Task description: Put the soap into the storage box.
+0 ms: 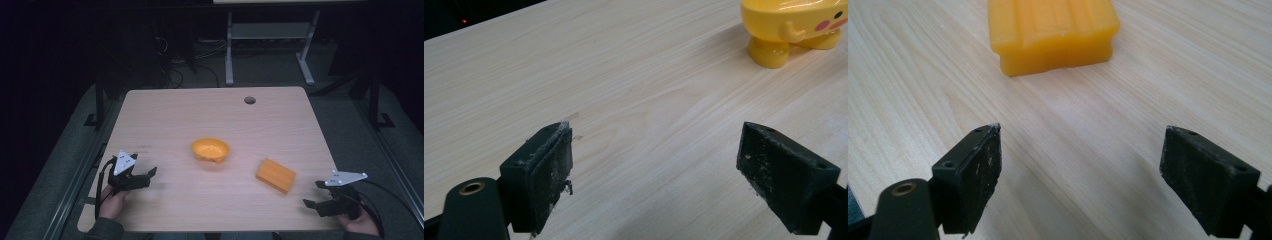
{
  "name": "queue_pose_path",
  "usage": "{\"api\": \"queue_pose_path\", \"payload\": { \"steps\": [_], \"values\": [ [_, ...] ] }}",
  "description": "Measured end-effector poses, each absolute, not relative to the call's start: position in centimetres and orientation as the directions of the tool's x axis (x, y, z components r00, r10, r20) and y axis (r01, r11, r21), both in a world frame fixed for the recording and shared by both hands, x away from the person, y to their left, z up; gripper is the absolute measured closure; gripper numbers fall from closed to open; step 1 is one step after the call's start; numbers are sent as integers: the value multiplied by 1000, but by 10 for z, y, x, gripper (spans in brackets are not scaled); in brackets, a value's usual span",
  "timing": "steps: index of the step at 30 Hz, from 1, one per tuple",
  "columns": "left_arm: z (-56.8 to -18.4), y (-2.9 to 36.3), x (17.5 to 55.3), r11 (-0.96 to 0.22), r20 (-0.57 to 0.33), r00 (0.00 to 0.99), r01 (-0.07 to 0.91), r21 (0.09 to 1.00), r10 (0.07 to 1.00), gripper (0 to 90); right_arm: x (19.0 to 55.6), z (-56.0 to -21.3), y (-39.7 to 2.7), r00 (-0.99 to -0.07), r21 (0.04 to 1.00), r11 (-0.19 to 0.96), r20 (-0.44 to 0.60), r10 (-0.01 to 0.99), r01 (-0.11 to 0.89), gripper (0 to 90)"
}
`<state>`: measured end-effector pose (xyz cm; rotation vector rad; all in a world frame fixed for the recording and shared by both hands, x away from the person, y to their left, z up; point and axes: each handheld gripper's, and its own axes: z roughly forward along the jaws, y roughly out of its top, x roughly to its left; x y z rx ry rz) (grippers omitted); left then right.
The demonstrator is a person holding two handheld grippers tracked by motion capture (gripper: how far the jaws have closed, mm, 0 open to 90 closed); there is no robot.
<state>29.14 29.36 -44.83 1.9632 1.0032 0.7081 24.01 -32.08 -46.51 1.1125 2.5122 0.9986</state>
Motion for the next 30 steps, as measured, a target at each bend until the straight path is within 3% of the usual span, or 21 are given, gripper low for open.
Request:
{"api": "queue_pose_path", "payload": {
  "steps": [30],
  "values": [
    [-447, 295, 291, -350, 108, 524, 389, 852, 845, 140, 260, -429, -292, -748, 606, 591, 9, 664, 532, 162]
  ]
}}
